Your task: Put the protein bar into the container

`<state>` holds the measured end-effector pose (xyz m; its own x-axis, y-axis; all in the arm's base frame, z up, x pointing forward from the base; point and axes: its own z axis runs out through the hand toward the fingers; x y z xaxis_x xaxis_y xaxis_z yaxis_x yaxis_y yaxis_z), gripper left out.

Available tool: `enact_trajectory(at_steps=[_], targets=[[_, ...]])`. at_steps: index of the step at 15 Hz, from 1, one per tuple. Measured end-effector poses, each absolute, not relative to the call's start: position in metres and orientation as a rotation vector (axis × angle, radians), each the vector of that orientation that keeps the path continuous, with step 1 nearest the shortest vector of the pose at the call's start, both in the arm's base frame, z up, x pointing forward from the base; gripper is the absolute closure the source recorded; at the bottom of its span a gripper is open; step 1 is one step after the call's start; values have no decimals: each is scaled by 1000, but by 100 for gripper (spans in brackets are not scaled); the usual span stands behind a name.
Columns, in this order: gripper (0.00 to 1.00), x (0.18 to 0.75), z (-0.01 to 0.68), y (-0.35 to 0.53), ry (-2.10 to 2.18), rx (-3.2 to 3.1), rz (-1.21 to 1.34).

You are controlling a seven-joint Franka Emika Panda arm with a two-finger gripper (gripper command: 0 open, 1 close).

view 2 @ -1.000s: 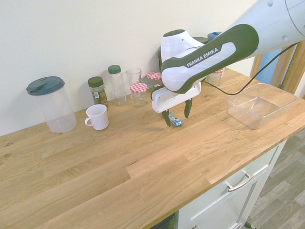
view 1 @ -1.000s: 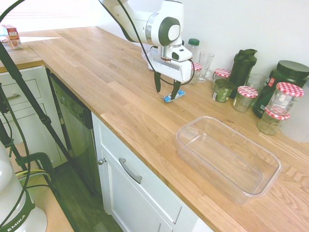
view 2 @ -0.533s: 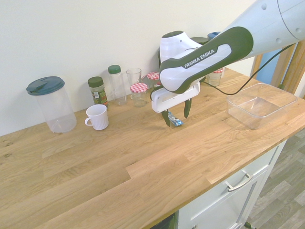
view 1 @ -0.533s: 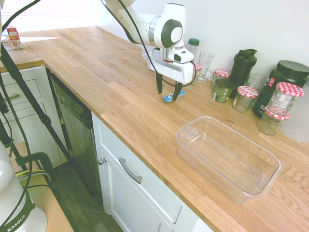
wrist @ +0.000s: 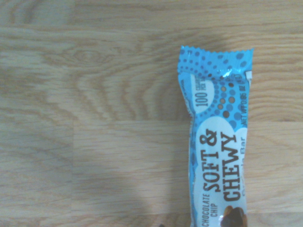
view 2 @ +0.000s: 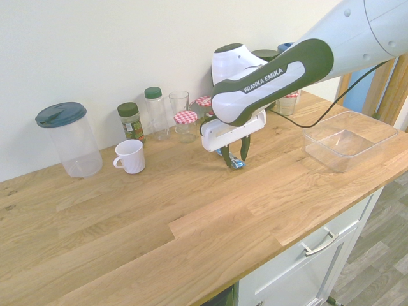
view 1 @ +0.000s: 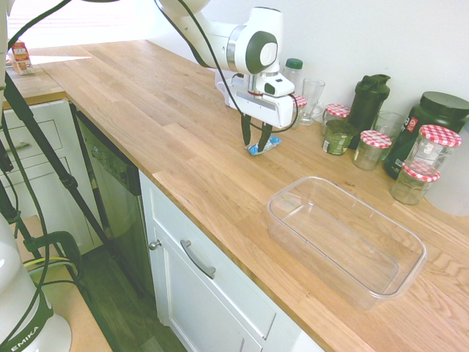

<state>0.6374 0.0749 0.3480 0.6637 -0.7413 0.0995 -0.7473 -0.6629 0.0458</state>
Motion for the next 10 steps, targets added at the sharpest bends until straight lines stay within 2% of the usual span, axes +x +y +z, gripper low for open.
enact_trajectory(at_steps=[10], targets=[[100, 644, 350, 75, -1245, 2779, 114]])
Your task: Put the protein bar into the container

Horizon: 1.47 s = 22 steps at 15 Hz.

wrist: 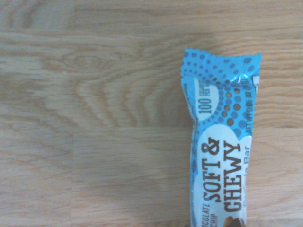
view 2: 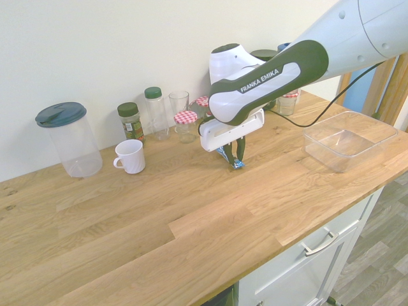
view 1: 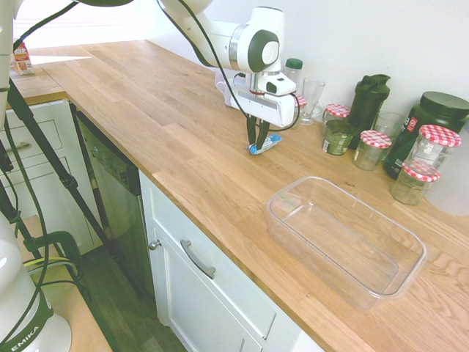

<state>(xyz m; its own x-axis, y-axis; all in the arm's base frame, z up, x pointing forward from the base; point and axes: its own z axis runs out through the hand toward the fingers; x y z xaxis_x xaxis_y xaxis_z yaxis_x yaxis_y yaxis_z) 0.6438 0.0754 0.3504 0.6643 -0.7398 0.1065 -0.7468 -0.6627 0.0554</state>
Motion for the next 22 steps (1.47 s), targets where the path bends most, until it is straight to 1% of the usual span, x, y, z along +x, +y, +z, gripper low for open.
enact_trajectory(at_steps=[2, 5, 8, 11, 16, 19, 22], targets=[[100, 645, 366, 75, -1248, 2778, 158], [100, 631, 419, 68, -1280, 2793, 257], [100, 587, 472, 34, -1361, 2777, 332], [100, 531, 500, -12, -1456, 2759, 367], [100, 448, 490, -108, -1613, 2759, 331], [100, 424, 466, -166, -1696, 2759, 301], [100, 419, 442, -208, -1745, 2760, 275]])
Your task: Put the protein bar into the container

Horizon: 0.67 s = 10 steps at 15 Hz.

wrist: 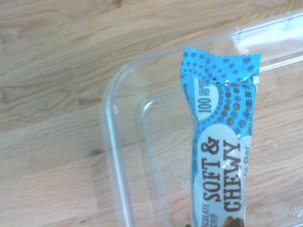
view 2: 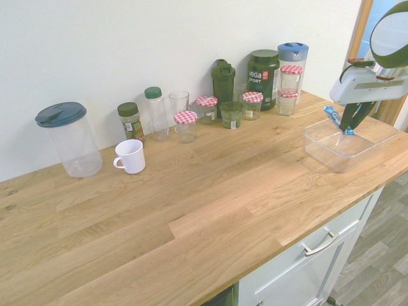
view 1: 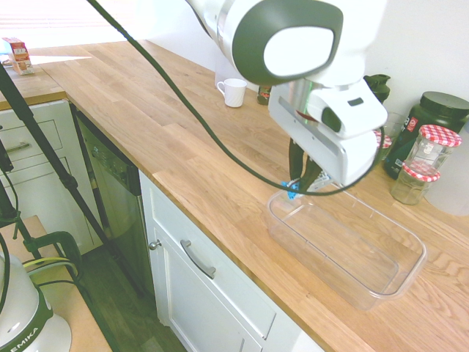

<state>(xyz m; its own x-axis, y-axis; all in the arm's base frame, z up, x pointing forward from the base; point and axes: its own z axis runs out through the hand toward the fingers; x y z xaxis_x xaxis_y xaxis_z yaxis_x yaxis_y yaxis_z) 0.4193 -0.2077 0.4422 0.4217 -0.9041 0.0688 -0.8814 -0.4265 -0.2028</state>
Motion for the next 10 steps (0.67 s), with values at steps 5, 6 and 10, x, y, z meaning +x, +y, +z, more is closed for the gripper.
enact_trajectory(at_steps=[5, 6, 10], targets=[[100, 453, 417, -236, 1602, -2527, -215], [100, 461, 415, -241, 1601, -2529, -214], [100, 484, 402, -256, 1600, -2532, -190]])
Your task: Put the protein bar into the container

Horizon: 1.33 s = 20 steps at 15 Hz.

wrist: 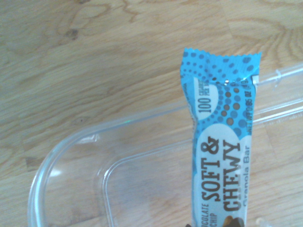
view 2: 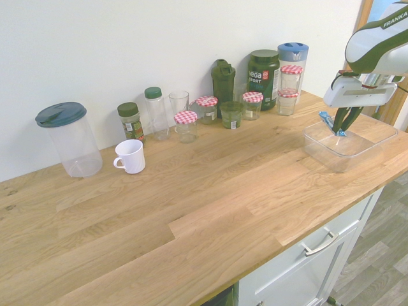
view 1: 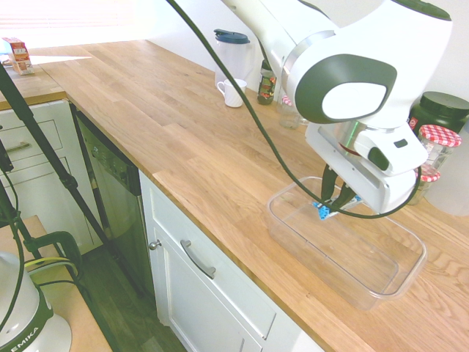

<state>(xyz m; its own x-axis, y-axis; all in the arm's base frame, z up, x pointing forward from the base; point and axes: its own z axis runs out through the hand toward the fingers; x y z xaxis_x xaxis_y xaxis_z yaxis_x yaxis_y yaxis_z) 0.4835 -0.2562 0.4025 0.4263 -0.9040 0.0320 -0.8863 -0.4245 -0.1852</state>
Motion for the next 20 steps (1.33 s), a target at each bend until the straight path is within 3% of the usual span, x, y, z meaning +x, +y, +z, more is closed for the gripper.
enact_trajectory(at_steps=[11, 12, 20], targets=[[100, 484, 351, -283, 1610, -2534, -92], [0, 483, 348, -286, 1614, -2529, -91], [0, 481, 348, -289, 1621, -2520, -89]])
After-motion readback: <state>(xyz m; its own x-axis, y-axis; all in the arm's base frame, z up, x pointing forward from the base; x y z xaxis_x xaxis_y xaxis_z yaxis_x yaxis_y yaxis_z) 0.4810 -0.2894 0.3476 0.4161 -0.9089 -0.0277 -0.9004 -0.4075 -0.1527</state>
